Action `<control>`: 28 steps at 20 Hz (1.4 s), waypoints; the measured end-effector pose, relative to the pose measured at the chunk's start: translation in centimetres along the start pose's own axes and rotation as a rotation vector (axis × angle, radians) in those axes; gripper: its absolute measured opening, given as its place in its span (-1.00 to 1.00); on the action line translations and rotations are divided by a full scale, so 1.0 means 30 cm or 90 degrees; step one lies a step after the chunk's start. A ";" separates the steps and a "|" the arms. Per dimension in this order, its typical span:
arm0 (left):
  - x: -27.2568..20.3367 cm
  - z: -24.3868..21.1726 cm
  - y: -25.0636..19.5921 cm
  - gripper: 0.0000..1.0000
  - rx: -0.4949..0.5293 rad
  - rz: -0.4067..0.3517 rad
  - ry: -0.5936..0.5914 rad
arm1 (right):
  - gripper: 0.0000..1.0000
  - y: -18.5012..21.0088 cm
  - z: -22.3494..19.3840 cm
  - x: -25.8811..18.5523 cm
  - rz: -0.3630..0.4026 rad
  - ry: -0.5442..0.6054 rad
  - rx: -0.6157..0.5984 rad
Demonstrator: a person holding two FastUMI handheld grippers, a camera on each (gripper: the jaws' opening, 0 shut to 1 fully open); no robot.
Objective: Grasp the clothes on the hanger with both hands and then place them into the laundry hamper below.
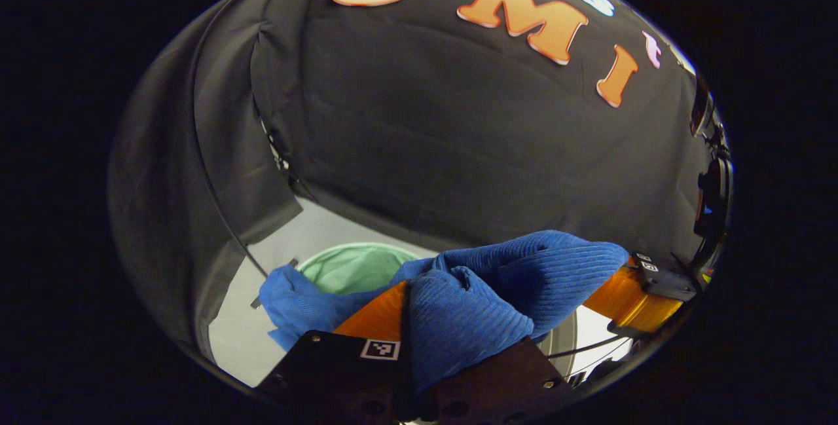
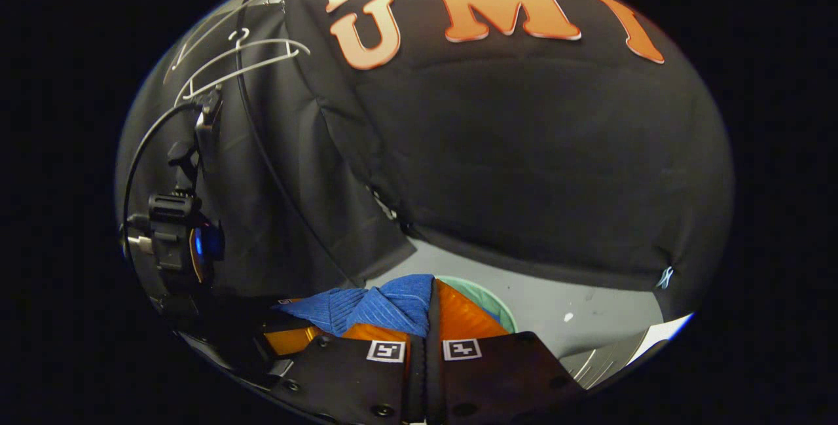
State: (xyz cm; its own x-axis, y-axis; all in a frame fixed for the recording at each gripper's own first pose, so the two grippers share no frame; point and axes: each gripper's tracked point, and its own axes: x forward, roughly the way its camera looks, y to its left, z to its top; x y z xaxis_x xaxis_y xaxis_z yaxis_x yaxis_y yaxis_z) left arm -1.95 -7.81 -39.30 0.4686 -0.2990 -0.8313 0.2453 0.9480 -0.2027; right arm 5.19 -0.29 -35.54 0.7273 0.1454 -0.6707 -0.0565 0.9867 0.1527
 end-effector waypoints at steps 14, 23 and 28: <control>-0.023 -0.370 0.166 -0.06 -0.072 0.097 0.179 | -0.41 -0.088 -0.449 0.083 -0.044 0.207 0.019; -0.055 -0.316 0.181 0.87 -0.079 0.121 0.114 | 0.90 -0.082 -0.443 0.043 -0.060 0.175 0.001; -0.105 -0.155 0.156 0.95 -0.051 0.113 0.017 | 0.90 -0.044 -0.303 -0.034 -0.063 0.104 -0.017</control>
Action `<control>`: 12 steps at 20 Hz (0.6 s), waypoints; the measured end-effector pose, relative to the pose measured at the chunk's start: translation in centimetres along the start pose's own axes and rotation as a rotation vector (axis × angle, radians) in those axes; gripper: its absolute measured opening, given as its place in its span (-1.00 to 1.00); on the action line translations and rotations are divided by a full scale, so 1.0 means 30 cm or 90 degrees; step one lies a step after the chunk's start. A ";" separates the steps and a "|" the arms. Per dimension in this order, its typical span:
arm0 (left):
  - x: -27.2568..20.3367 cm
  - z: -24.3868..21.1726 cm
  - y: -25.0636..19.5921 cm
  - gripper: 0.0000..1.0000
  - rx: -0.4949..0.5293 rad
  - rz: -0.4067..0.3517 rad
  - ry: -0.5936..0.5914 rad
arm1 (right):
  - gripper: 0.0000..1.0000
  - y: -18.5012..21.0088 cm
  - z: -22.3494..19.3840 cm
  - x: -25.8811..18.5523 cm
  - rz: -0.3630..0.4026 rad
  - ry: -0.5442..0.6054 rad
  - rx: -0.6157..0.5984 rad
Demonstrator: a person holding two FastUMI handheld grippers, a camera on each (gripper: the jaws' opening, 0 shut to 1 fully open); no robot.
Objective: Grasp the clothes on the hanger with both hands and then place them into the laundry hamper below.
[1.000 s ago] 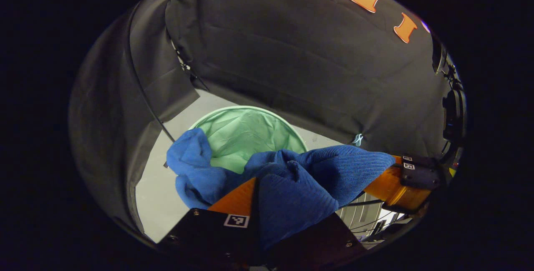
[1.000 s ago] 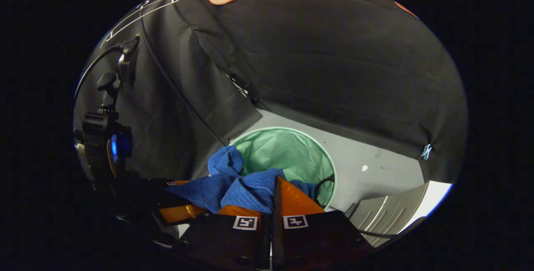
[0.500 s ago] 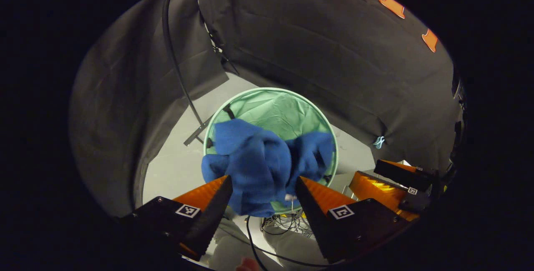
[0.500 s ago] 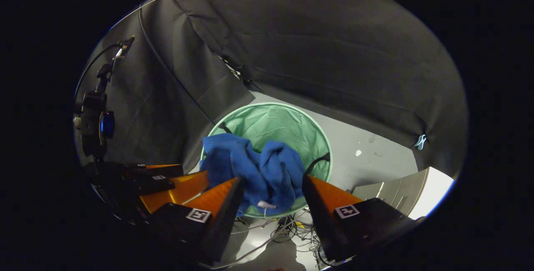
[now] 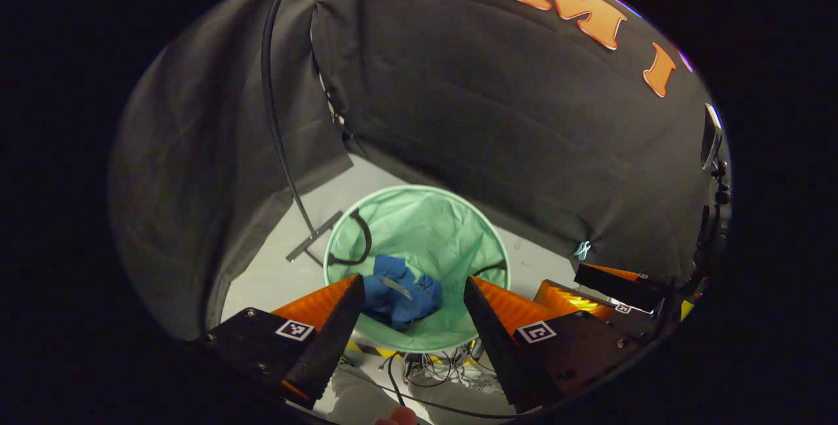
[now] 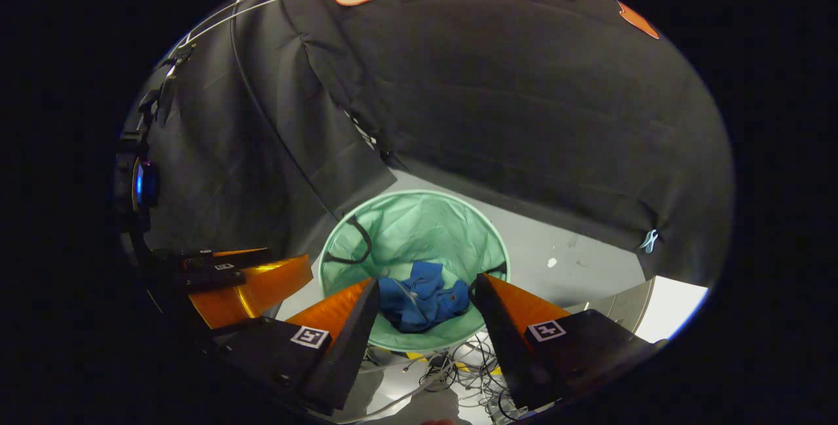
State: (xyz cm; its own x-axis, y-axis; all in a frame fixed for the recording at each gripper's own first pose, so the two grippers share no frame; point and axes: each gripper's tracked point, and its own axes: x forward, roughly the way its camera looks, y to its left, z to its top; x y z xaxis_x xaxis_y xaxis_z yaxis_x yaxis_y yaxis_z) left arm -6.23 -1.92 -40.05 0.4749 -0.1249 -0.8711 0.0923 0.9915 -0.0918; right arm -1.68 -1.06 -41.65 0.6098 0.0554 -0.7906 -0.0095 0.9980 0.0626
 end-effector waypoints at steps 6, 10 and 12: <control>-0.184 0.242 -0.064 0.94 0.027 -0.027 -0.154 | 0.90 0.040 0.231 -0.206 0.015 -0.118 -0.005; -0.310 0.438 -0.090 0.94 0.039 -0.023 -0.269 | 0.90 0.043 0.398 -0.393 0.009 -0.215 -0.013; -0.372 0.539 -0.111 0.94 0.048 -0.025 -0.334 | 0.90 0.038 0.482 -0.489 0.005 -0.267 -0.017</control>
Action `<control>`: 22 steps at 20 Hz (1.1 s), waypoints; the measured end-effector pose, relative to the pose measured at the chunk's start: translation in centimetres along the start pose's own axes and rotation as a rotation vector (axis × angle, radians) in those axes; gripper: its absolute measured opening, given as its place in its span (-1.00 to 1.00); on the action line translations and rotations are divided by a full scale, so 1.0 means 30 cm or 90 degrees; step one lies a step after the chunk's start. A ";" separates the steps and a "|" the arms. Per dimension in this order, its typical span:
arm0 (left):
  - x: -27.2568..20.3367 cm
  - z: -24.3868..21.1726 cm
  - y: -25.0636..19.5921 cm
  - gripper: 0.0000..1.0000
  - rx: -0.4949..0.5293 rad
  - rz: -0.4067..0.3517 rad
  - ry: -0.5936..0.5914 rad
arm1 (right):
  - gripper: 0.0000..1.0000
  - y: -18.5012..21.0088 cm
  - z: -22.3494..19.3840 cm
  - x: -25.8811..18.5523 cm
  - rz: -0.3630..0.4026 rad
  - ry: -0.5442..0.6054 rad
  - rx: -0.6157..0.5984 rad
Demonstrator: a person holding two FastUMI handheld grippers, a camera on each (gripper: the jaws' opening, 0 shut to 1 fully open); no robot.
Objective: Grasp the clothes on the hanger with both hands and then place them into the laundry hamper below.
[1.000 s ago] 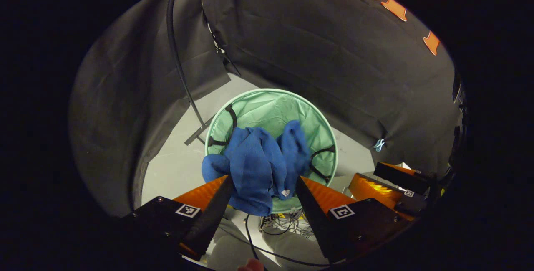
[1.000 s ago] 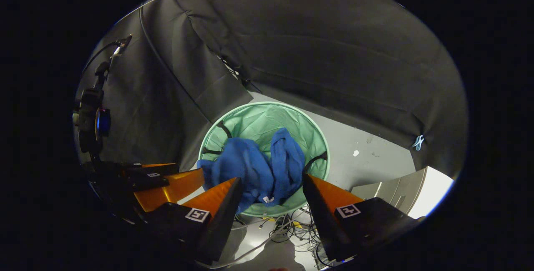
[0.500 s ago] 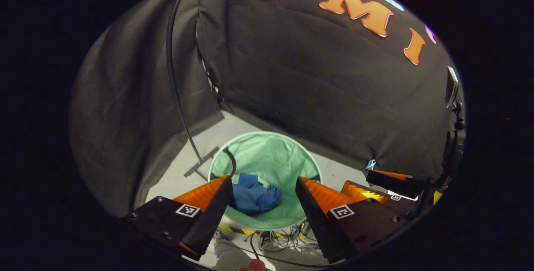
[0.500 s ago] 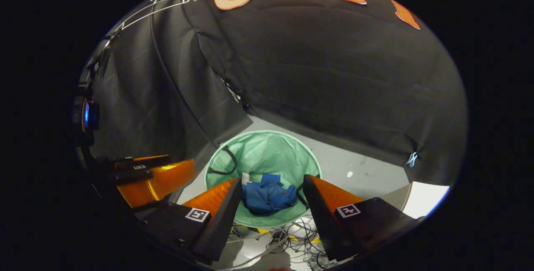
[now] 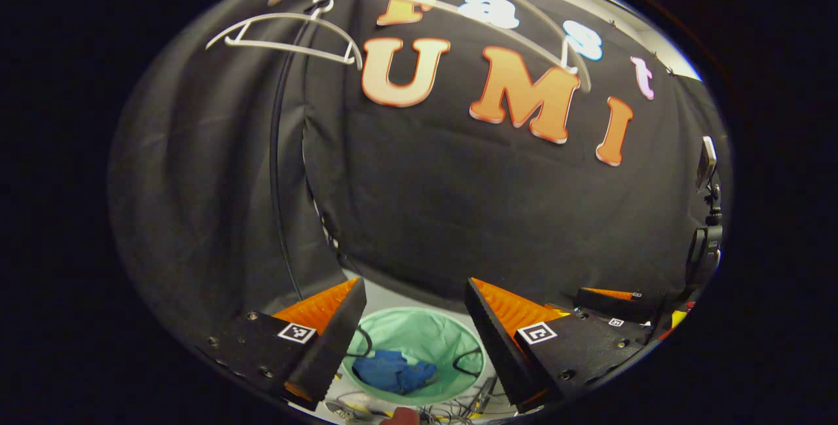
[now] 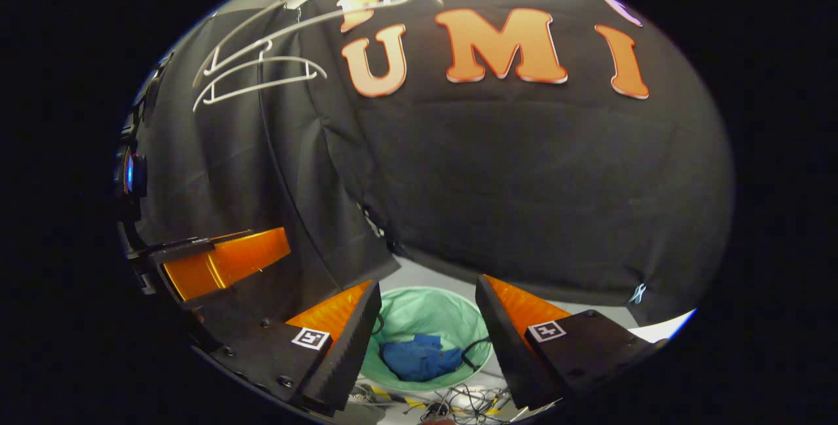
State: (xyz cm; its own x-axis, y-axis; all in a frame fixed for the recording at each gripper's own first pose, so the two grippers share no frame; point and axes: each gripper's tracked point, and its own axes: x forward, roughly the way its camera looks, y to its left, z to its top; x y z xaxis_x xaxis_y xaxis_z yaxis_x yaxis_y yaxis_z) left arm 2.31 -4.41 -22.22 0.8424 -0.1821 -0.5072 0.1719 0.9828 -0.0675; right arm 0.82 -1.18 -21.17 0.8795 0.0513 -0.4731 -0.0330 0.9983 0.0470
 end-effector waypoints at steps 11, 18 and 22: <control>-0.104 0.365 -0.046 0.84 -0.033 0.002 -0.235 | 0.89 0.012 0.537 -0.379 0.022 -0.239 0.029; -0.222 0.482 -0.045 0.83 -0.036 0.016 -0.287 | 1.00 0.002 0.669 -0.525 0.019 -0.316 0.011; -0.266 0.527 -0.030 0.83 -0.035 0.027 -0.314 | 0.96 0.005 0.692 -0.553 0.007 -0.339 -0.004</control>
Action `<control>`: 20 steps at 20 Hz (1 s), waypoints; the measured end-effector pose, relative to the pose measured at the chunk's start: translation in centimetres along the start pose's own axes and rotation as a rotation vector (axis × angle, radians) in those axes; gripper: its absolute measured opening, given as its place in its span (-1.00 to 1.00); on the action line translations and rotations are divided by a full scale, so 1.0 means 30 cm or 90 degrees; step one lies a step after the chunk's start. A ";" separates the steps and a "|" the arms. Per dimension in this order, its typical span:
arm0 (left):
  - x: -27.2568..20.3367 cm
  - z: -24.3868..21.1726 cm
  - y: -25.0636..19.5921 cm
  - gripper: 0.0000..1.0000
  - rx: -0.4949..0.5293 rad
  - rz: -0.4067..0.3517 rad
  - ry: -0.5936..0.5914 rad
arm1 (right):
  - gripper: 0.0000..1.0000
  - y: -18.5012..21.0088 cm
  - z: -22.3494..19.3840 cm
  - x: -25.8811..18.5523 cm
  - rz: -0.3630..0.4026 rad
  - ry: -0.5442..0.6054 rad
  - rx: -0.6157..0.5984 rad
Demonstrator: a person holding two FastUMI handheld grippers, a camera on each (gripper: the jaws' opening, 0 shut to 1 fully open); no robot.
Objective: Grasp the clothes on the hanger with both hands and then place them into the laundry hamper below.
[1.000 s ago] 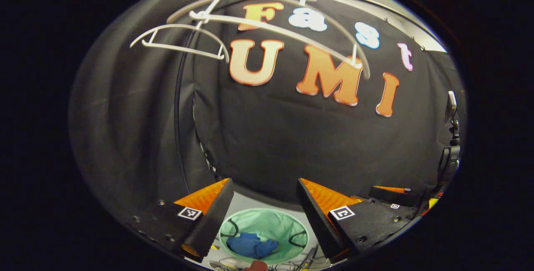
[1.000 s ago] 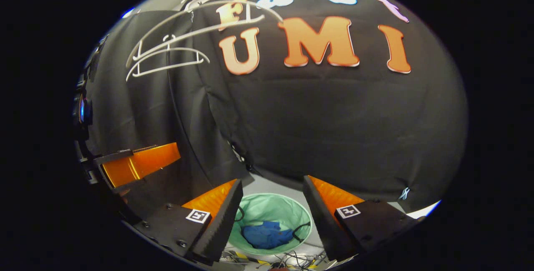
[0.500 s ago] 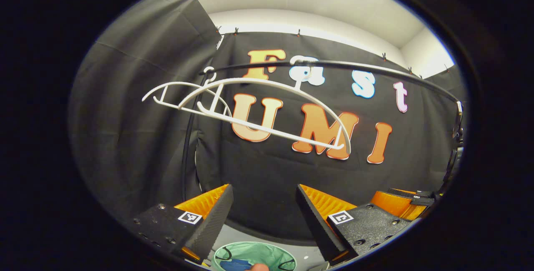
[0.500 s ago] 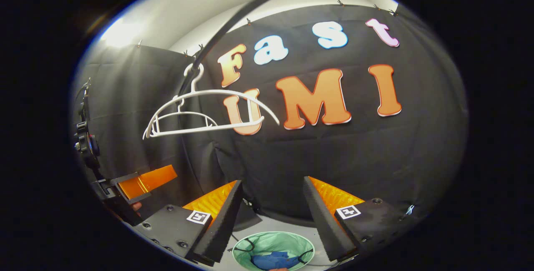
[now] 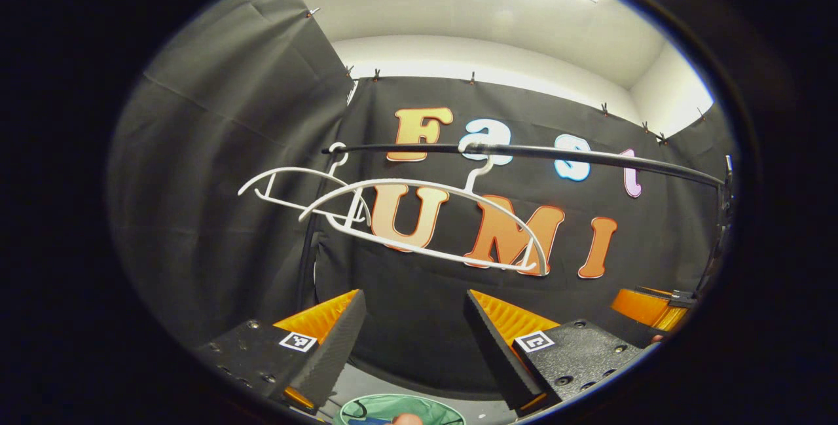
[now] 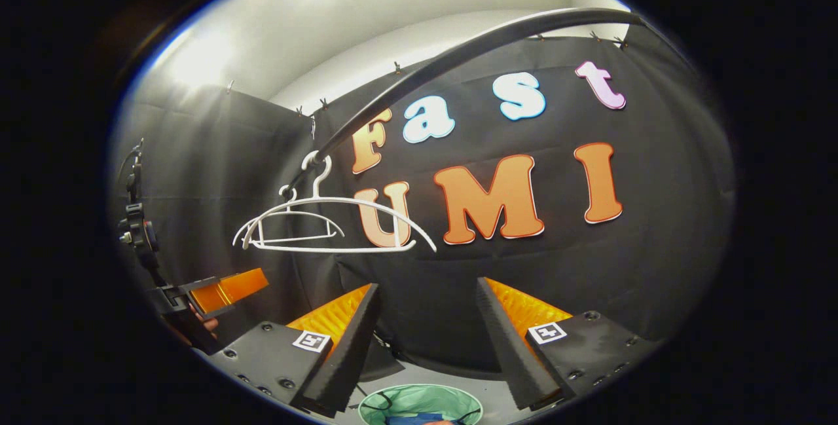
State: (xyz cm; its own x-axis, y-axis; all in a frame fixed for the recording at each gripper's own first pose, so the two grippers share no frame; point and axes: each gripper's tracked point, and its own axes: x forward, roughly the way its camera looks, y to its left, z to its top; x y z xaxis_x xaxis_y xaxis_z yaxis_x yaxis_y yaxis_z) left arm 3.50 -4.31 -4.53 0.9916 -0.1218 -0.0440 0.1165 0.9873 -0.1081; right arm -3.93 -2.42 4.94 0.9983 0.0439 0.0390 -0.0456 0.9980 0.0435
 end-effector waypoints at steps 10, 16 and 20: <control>-0.025 0.055 0.013 0.96 0.018 0.004 -0.026 | 0.66 0.001 0.022 -0.030 0.005 -0.008 -0.024; -0.038 0.056 0.005 0.87 0.024 -0.005 -0.029 | 0.89 0.003 0.010 -0.039 0.001 -0.004 -0.024; -0.052 0.061 0.016 0.83 0.025 -0.005 -0.031 | 0.66 0.001 0.004 -0.048 -0.004 -0.003 -0.021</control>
